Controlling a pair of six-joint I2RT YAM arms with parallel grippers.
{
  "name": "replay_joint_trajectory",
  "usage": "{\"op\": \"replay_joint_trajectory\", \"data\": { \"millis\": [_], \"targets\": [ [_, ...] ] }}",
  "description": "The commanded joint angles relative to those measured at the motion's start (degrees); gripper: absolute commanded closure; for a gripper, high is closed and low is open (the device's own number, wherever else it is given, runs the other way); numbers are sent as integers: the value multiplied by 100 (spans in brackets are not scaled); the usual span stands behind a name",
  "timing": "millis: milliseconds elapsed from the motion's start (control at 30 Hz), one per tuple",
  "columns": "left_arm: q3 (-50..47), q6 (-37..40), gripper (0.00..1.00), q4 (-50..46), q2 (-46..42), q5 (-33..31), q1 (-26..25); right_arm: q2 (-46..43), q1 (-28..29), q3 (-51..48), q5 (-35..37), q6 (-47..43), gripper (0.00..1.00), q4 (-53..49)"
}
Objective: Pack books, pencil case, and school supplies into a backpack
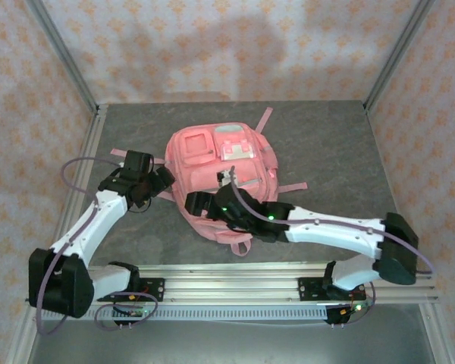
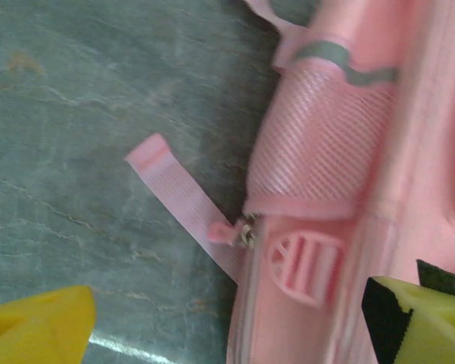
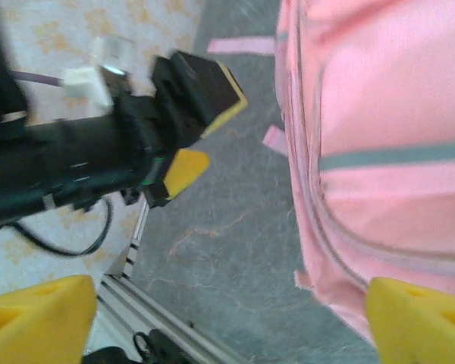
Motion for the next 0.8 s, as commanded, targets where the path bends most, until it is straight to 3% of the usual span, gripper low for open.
{"op": "replay_joint_trajectory", "data": {
  "millis": [0, 133, 400, 533, 633, 667, 733, 767],
  "targets": [
    [260, -496, 9, 334, 259, -178, 220, -360, -100, -208, 457, -745, 9, -396],
    [783, -468, 13, 342, 843, -681, 242, -838, -389, -209, 1065, -889, 12, -1183],
    [2656, 215, 17, -26, 3398, -179, 70, -2227, -1144, -542, 1114, -1342, 10, -1623],
    [3313, 460, 17, 32, 4239, 533, 56, -2629, -1266, -675, 1163, -1524, 10, -1812],
    [3480, 635, 17, 202, 4162, 775, -76, -2858, -1361, -862, 1315, -1606, 7, -1859],
    [3512, 717, 16, 129, 4067, 667, -139, -2920, -1378, -915, 1412, -1694, 1, -1872],
    [3343, 782, 15, 166, 3646, 486, -200, -2951, -1387, -877, 1896, -1751, 0, -2126],
    [3009, 775, 0, 388, 3327, 447, -209, -2952, -1420, -846, 2005, -1894, 0, -2163]
  ]
}}
